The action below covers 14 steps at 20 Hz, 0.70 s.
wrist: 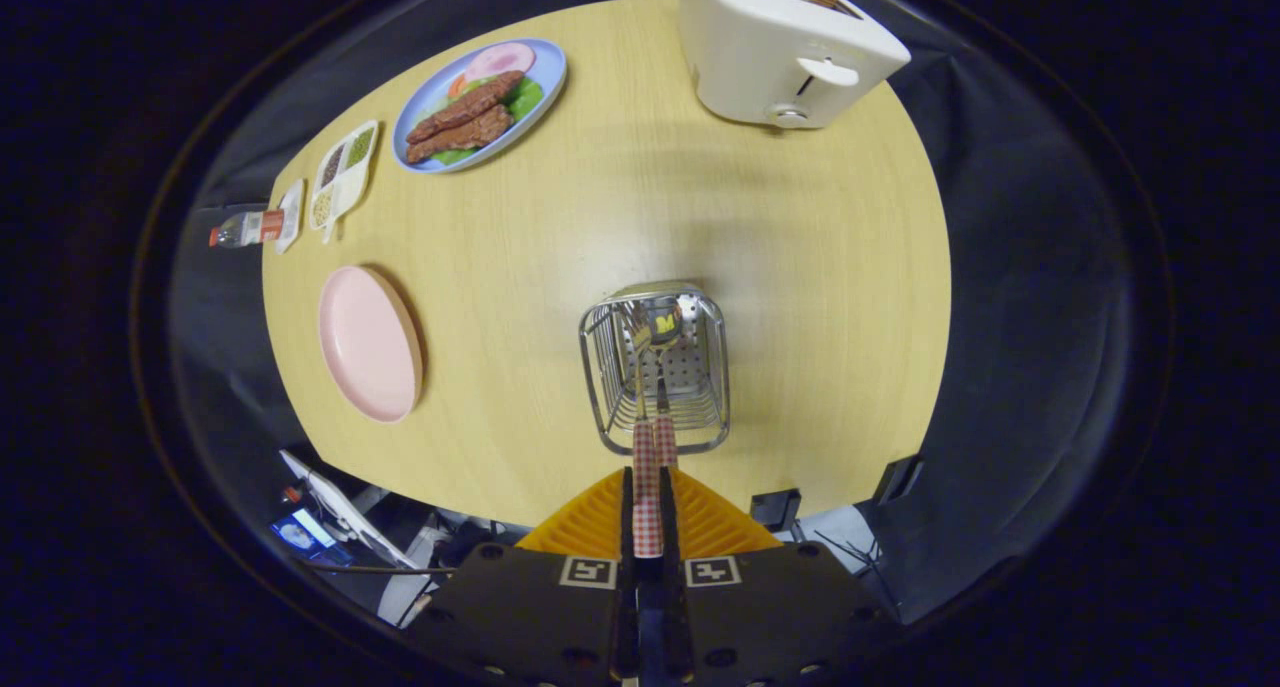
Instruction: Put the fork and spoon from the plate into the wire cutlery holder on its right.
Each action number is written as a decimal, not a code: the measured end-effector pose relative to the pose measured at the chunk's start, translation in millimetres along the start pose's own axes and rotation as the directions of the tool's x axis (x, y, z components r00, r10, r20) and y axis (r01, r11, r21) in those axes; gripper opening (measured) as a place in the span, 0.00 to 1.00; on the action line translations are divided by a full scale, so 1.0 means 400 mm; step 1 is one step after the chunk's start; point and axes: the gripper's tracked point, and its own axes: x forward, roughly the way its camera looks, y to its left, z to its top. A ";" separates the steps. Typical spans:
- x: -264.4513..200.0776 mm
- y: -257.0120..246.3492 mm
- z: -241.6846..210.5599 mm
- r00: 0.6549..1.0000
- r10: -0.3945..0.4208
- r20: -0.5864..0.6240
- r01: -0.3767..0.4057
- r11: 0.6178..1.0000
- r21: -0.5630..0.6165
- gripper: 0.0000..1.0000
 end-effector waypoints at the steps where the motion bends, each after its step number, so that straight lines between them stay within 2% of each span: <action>1: 0.000 0.003 0.004 1.000 -0.001 0.014 0.001 1.000 -0.007 0.09; 3: -0.014 0.009 0.017 0.998 -0.005 0.057 0.006 1.000 -0.021 0.10; 9: -0.054 0.066 0.005 0.986 0.042 0.161 -0.035 0.998 -0.044 0.32; 11: -0.062 0.088 -0.010 0.980 0.057 0.192 -0.050 0.998 -0.038 0.44; 14: -0.072 0.125 -0.021 0.967 0.068 0.247 -0.057 0.997 -0.050 0.66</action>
